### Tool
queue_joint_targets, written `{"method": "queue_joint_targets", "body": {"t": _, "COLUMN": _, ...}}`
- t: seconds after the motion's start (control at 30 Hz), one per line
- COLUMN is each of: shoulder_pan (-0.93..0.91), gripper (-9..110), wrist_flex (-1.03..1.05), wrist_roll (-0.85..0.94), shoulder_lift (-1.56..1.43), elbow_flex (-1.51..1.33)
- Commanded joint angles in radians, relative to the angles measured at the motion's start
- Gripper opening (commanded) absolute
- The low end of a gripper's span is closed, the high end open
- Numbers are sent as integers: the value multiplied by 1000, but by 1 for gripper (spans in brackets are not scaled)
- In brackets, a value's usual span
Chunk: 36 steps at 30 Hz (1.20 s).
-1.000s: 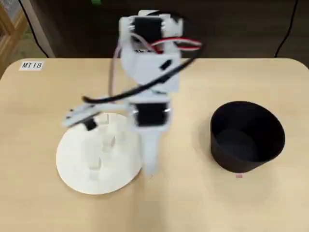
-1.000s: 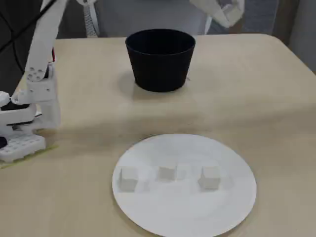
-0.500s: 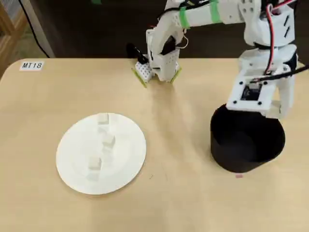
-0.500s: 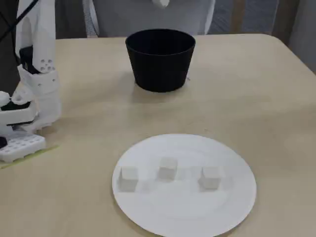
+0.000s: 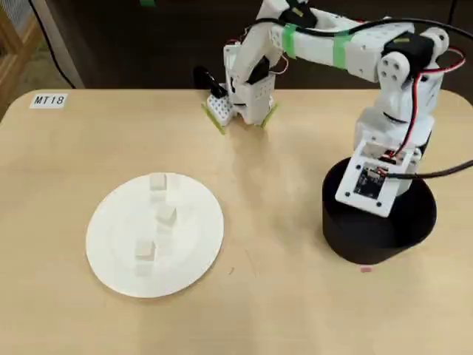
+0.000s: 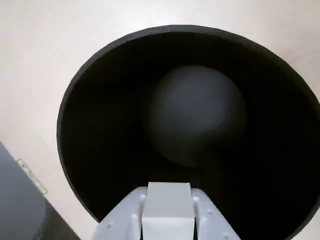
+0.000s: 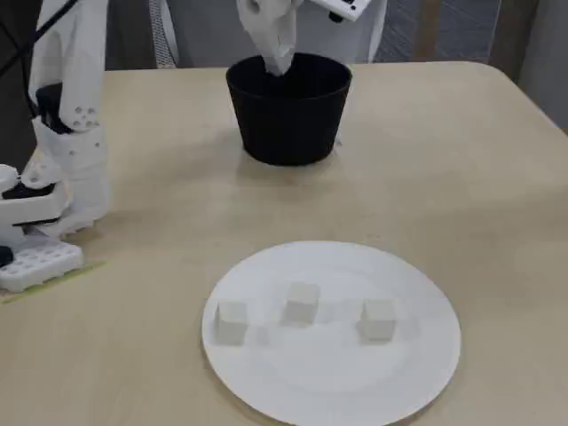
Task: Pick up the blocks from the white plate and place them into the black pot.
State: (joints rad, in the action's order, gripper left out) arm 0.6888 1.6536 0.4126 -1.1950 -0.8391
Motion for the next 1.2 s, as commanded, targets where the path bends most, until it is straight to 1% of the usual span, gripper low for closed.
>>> {"method": "queue_joint_targets", "body": {"t": 0.0, "shoulder_pan": -18, "gripper": 11, "wrist_flex": -3, "wrist_roll": 23, "shoulder_lift": -18, "elbow_flex": -11}}
{"method": "queue_joint_targets", "body": {"t": 0.07, "shoulder_pan": -21, "gripper": 24, "wrist_flex": -2, "wrist_roll": 46, "shoulder_lift": -32, "elbow_flex": -26}}
{"method": "queue_joint_targets", "body": {"t": 0.1, "shoulder_pan": -25, "gripper": 28, "wrist_flex": 0, "wrist_roll": 51, "shoulder_lift": -37, "elbow_flex": -32}}
{"method": "queue_joint_targets", "body": {"t": 0.17, "shoulder_pan": -32, "gripper": 31, "wrist_flex": 0, "wrist_roll": 52, "shoulder_lift": -48, "elbow_flex": -44}}
{"method": "queue_joint_targets", "body": {"t": 0.23, "shoulder_pan": -44, "gripper": 31, "wrist_flex": 0, "wrist_roll": 52, "shoulder_lift": -54, "elbow_flex": -49}}
{"method": "queue_joint_targets", "body": {"t": 0.3, "shoulder_pan": -58, "gripper": 29, "wrist_flex": -6, "wrist_roll": 44, "shoulder_lift": -66, "elbow_flex": -49}}
{"method": "queue_joint_targets", "body": {"t": 0.37, "shoulder_pan": -80, "gripper": 23, "wrist_flex": -25, "wrist_roll": 29, "shoulder_lift": -83, "elbow_flex": -43}}
{"method": "queue_joint_targets", "body": {"t": 0.5, "shoulder_pan": -144, "gripper": -2, "wrist_flex": -130, "wrist_roll": -51, "shoulder_lift": -170, "elbow_flex": -41}}
{"method": "queue_joint_targets", "body": {"t": 0.63, "shoulder_pan": -230, "gripper": -2, "wrist_flex": -207, "wrist_roll": -77, "shoulder_lift": -284, "elbow_flex": -49}}
{"method": "queue_joint_targets", "body": {"t": 0.73, "shoulder_pan": -350, "gripper": -2, "wrist_flex": -202, "wrist_roll": -109, "shoulder_lift": -402, "elbow_flex": -49}}
{"method": "queue_joint_targets", "body": {"t": 0.77, "shoulder_pan": -416, "gripper": -2, "wrist_flex": -179, "wrist_roll": -123, "shoulder_lift": -453, "elbow_flex": -52}}
{"method": "queue_joint_targets", "body": {"t": 0.87, "shoulder_pan": -693, "gripper": -2, "wrist_flex": -25, "wrist_roll": -160, "shoulder_lift": -611, "elbow_flex": -61}}
{"method": "queue_joint_targets", "body": {"t": 0.9, "shoulder_pan": -776, "gripper": -2, "wrist_flex": -8, "wrist_roll": -155, "shoulder_lift": -669, "elbow_flex": -98}}
{"method": "queue_joint_targets", "body": {"t": 0.97, "shoulder_pan": -876, "gripper": -2, "wrist_flex": -61, "wrist_roll": -115, "shoulder_lift": -772, "elbow_flex": -241}}
{"method": "queue_joint_targets", "body": {"t": 1.1, "shoulder_pan": -913, "gripper": -2, "wrist_flex": -336, "wrist_roll": -84, "shoulder_lift": -870, "elbow_flex": -658}}
{"method": "queue_joint_targets", "body": {"t": 1.17, "shoulder_pan": -933, "gripper": -2, "wrist_flex": -443, "wrist_roll": -74, "shoulder_lift": -857, "elbow_flex": -784}}
